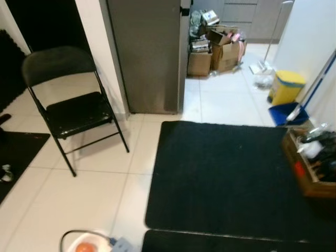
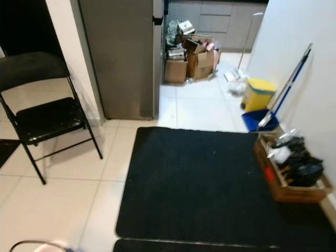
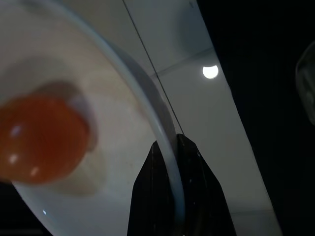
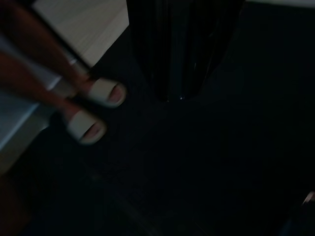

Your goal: Restocking fridge

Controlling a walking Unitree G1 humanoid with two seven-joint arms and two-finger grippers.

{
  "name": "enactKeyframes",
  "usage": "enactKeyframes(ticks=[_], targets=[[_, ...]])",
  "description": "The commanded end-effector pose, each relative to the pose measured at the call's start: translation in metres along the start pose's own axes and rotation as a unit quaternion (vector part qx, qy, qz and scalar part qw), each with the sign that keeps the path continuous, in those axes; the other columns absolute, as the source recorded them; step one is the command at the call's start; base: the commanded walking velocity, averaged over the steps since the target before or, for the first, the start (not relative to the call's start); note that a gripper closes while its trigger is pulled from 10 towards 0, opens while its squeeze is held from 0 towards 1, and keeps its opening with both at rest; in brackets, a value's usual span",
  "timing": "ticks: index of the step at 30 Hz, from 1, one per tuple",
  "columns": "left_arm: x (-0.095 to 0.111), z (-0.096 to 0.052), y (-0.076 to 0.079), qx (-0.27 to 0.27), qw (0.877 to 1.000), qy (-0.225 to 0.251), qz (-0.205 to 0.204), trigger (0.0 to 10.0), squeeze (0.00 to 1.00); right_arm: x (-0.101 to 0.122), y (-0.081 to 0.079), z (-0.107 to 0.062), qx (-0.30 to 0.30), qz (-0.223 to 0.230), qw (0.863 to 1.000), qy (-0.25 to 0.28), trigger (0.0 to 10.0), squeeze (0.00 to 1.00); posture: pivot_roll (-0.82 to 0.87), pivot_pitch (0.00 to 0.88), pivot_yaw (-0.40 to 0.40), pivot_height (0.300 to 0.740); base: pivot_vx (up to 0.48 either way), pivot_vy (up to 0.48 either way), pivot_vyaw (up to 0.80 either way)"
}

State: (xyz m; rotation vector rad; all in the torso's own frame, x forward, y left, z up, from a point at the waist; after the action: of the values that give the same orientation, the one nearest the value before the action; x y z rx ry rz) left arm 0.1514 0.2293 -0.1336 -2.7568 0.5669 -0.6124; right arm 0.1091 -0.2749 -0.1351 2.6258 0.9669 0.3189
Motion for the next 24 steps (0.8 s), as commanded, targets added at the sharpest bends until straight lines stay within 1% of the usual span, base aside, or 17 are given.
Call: enactKeyframes(ticks=[1,4,8,12,24], targets=[[-0.0110,-0.0015,-0.0002,0.001,1.000,-0.014,-0.001,10.0,0.00,0.0014,-0.0046,0.0001,0.004,-0.007,1.000,0.001,10.0,0.00,-0.01,0.000,0.006,0.740,0.341,0.000,-0.53],[-0.0107,-0.0014,-0.0017,0.002,1.000,-0.014,0.001,10.0,0.00,0.0003,-0.0063,0.0000,0.005,0.006,1.000,-0.001,10.0,0.00,-0.01,0.000,0.007,0.740,0.338,0.000,0.00],[-0.0105,-0.0014,-0.0019,0.002,1.000,-0.013,0.001,10.0,0.00,0.0002,-0.0067,0.0000,0.005,0.007,1.000,-0.001,10.0,0.00,-0.01,0.000,0.007,0.740,0.336,0.000,0.00],[-0.0096,-0.0012,-0.0016,0.001,1.000,-0.012,0.003,10.0,0.00,0.0001,-0.0069,0.0000,0.003,0.008,1.000,0.000,10.0,0.00,-0.02,0.000,0.009,0.740,0.337,0.000,-0.80],[-0.0100,-0.0014,-0.0005,-0.001,1.000,-0.012,0.010,10.0,0.00,-0.0011,-0.0084,-0.0003,0.001,0.008,1.000,0.001,10.0,0.00,-0.02,0.000,0.008,0.740,0.338,0.000,0.00]])
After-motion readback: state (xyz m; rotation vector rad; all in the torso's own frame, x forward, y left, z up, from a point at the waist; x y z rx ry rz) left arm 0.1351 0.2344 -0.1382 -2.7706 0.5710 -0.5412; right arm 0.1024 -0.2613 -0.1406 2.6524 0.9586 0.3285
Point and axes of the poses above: a point about 5 cm out from each wrist's last joint towards the gripper, its own z axis pointing out of the wrist towards the gripper, its own x axis along the axis of the wrist's last joint, y = z × x, the point moved 4 cm from there along z, pointing out of the wrist towards the gripper, and after that the axes turned 8 degrees about -z, right-handed, at the moved point
